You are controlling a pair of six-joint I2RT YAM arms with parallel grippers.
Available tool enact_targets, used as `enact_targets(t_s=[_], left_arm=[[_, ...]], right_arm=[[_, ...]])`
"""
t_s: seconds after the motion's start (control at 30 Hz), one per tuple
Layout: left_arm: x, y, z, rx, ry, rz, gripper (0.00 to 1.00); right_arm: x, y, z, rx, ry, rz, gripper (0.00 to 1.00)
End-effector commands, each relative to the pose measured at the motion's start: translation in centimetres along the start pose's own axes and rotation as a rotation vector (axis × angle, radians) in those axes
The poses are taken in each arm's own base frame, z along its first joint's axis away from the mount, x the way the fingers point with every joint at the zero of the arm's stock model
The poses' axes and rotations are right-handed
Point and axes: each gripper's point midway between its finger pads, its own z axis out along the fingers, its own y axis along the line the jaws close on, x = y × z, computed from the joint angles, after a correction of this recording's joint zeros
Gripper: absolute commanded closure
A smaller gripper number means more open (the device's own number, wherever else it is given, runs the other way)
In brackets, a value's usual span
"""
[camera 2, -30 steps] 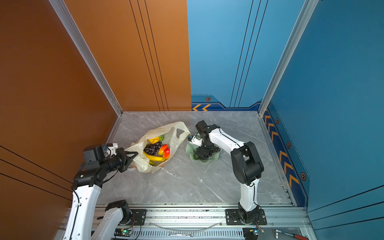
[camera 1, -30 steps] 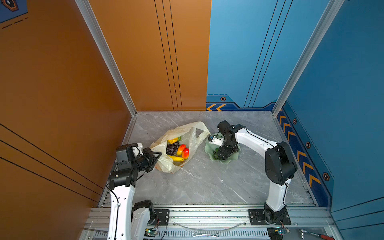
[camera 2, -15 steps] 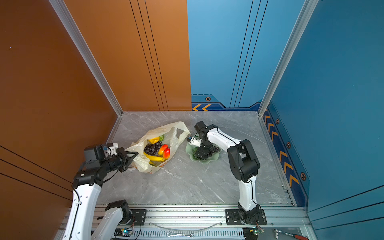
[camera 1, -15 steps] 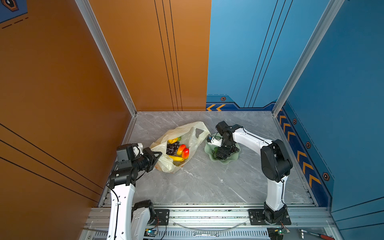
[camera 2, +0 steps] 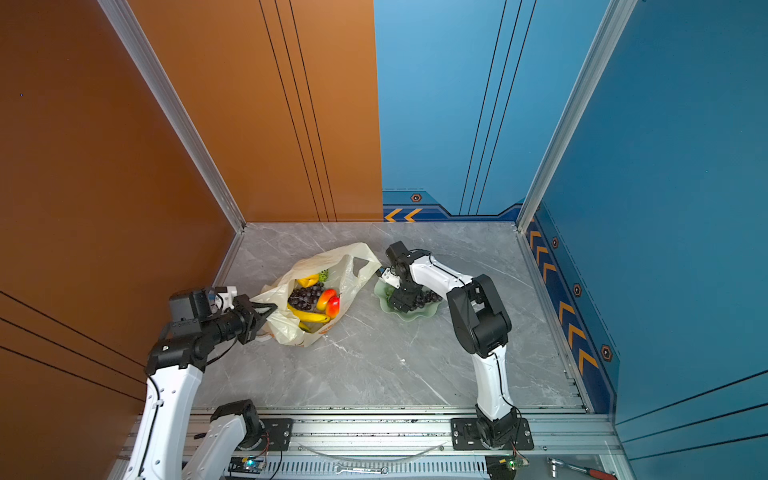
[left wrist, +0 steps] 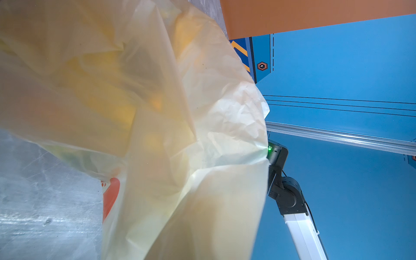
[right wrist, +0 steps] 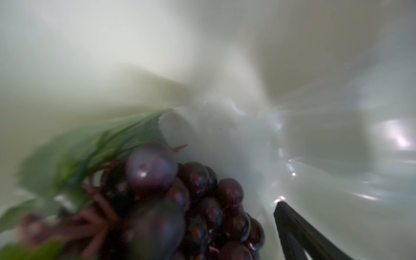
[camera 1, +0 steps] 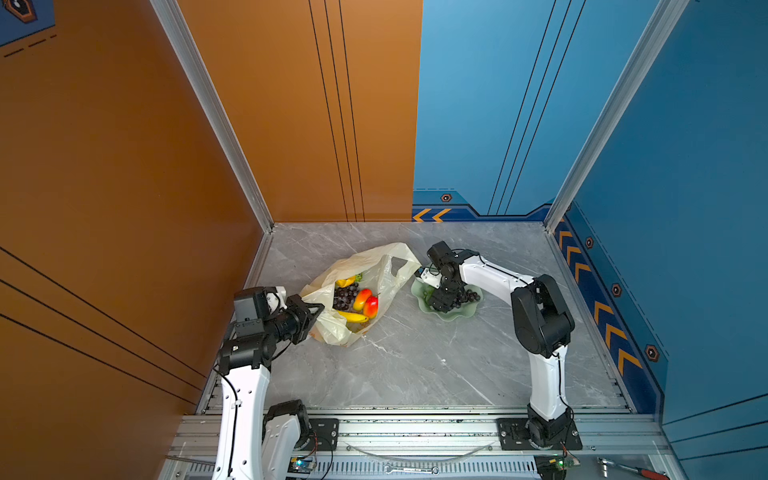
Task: Place the fruits into the plastic bag
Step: 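Lower the right gripper onto the grape stem and close on it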
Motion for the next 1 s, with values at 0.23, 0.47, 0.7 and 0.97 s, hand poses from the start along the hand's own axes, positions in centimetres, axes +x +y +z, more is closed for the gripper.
enact_targets(t_s=[0.23, 0.47, 0.7, 0.97], left_arm=[[-0.2, -0.7, -0.3, 0.008, -0.003, 0.024, 1.00], [-0.3, -0.7, -0.2, 0.004, -0.003, 0.022, 1.00], [-0.2, -0.7, -0.3, 0.006, -0.001, 0.023, 1.00], [-0.1, -0.5, -0.3, 0.005, -0.001, 0.022, 1.00]], right_arm=[[-0.9, -1.3, 1.1, -0.038, -0.045, 0.213, 0.03], [-0.8, -0.8, 1.6, -0.092, -0.051, 0.250, 0.12], [-0.9, -1.1, 1.4, -0.109, -0.067, 0.286, 0.38], [-1.5, -1.8, 0.4, -0.112, -0.137, 0.321, 0.47]])
